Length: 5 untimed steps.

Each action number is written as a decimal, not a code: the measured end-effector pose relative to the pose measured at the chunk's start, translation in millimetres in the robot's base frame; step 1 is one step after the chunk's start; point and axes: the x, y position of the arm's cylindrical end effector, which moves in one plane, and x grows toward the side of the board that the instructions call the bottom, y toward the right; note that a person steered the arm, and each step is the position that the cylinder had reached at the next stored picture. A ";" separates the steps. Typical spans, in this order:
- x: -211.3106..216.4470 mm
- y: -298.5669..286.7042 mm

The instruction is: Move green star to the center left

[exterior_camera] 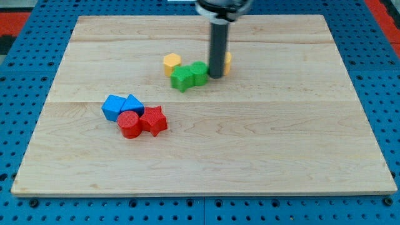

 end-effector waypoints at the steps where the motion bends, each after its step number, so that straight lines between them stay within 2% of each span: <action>1: -3.4 -24.2; 2: 8.3 -33.8; 3: 45.8 -39.6; 4: 49.4 -71.7; 5: 27.0 -137.0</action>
